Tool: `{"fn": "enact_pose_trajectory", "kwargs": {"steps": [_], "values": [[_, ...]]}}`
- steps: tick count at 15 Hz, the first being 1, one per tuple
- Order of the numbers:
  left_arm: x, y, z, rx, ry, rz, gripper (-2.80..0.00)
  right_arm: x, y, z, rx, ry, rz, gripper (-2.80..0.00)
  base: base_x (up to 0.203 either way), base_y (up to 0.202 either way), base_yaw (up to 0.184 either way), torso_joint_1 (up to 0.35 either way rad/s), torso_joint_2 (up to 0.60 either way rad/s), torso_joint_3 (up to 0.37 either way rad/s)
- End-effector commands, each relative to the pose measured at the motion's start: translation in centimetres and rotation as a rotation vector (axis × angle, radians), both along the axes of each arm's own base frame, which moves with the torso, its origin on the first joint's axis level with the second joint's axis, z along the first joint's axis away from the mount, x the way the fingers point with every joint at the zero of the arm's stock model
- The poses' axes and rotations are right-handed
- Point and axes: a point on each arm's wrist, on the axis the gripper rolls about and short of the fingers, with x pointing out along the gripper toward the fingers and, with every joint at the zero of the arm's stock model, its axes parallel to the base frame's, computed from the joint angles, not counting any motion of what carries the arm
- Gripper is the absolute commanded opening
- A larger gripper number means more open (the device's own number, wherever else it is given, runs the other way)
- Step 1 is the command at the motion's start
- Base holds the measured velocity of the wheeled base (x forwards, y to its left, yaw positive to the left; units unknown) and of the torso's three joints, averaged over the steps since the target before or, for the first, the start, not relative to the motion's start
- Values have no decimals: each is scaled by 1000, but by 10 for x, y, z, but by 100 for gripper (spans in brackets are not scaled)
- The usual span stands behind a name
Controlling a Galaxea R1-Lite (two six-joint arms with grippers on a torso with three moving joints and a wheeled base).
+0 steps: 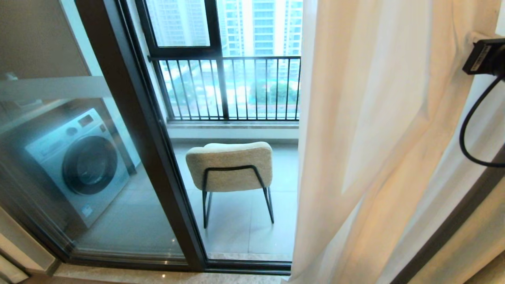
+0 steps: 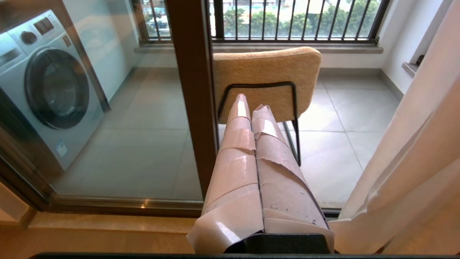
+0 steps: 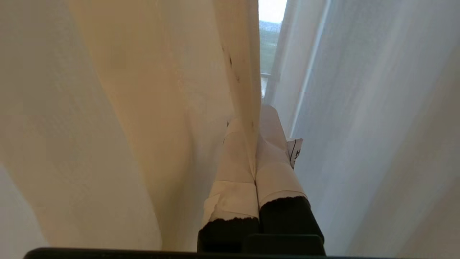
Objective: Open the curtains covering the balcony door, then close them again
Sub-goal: Pull the inner curtains open on both sides
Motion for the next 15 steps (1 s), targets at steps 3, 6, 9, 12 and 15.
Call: {"fn": "enact_pose_trajectory", "kwargs": {"steps": [3, 6, 9, 12, 15], "values": [[0, 0, 0, -5, -2, 0, -280, 1, 0, 0, -1, -1, -3, -280, 0, -188, 0, 4, 0, 4], [0, 0, 0, -5, -2, 0, -280, 0, 0, 0, -1, -2, -3, -280, 0, -190, 0, 2, 2, 1], [0, 0, 0, -5, -2, 0, -280, 0, 0, 0, -1, -3, -3, -280, 0, -188, 2, -1, 1, 2], [0, 0, 0, -5, -2, 0, -280, 0, 0, 0, -1, -3, -3, -280, 0, -176, 0, 7, 5, 2], [0, 0, 0, -5, -2, 0, -280, 0, 0, 0, -1, -3, -3, -280, 0, -32, 1, 4, 1, 1]]}}
